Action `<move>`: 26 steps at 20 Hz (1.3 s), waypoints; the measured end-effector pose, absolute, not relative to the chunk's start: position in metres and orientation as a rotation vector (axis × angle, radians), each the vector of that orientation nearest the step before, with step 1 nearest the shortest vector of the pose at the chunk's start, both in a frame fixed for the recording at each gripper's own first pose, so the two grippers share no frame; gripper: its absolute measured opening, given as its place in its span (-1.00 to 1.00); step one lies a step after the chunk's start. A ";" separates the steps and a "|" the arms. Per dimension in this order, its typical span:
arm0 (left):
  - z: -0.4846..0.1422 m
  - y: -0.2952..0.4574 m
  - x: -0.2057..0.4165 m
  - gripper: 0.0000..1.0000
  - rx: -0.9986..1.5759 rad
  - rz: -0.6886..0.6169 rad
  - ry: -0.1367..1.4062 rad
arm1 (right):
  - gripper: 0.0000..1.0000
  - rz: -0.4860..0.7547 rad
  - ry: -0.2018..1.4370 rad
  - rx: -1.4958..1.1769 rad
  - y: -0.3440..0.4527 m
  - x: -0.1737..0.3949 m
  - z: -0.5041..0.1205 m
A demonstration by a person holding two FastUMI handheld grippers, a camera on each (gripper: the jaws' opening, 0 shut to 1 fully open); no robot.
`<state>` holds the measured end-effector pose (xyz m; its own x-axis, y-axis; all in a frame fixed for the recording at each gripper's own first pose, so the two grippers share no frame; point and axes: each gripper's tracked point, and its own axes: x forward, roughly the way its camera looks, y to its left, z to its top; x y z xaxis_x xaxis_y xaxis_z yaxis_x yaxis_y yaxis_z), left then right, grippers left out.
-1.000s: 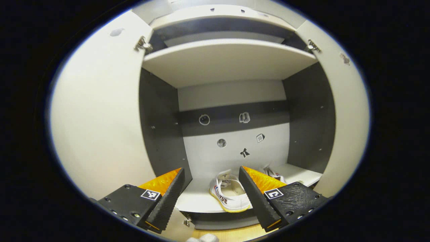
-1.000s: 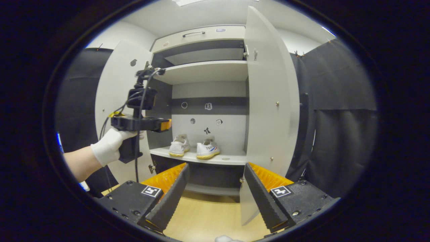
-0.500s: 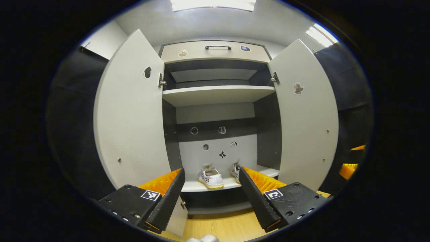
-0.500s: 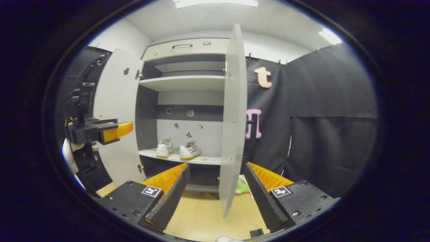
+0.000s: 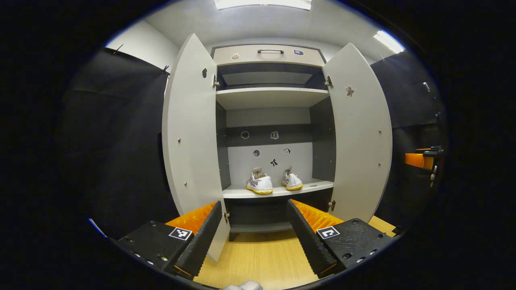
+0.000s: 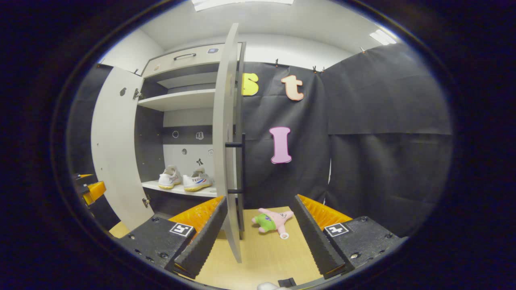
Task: Grab one shoe with the right hand and put it into the shoe cabinet, grab the other shoe with the left hand and put it into the shoe cabinet; then close the right door with the right hand and the left door with the left hand.
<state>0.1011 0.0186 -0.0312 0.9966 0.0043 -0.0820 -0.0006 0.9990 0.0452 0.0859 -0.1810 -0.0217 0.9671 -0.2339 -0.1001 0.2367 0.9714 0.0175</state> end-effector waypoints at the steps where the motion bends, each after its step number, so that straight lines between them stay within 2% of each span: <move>1: -0.029 0.014 0.101 0.93 0.038 0.003 0.076 | 1.00 -0.237 0.096 0.026 -0.189 0.095 -0.019; 11: -0.018 -0.010 0.094 0.92 0.046 0.087 0.064 | 0.97 -0.149 0.056 0.013 -0.224 0.170 0.010; 13: -0.015 -0.015 0.091 0.93 0.020 0.086 0.054 | 0.93 -0.111 0.061 0.001 -0.214 0.174 0.012; 14: -0.016 -0.014 0.091 0.92 0.013 0.087 0.056 | 0.77 -0.104 0.067 -0.006 -0.210 0.176 0.013; 15: -0.015 -0.014 0.091 0.93 0.007 0.084 0.052 | 0.80 -0.094 0.075 -0.024 -0.204 0.173 0.012; 17: -0.014 -0.010 0.092 0.93 -0.001 0.083 0.055 | 0.70 -0.077 0.080 -0.031 -0.189 0.173 0.012; 20: -0.009 -0.001 0.090 0.93 0.003 0.083 0.047 | 0.71 -0.012 0.077 -0.017 -0.147 0.178 0.013; 26: -0.004 0.032 0.074 0.93 0.024 0.127 0.049 | 0.71 0.042 0.071 -0.022 -0.089 0.199 0.012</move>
<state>0.0740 0.0323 -0.0043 0.9908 0.1271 -0.0476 -0.1259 0.9917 0.0273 0.1985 -0.0891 0.0120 0.9966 0.0413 -0.0718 -0.0428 0.9989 -0.0204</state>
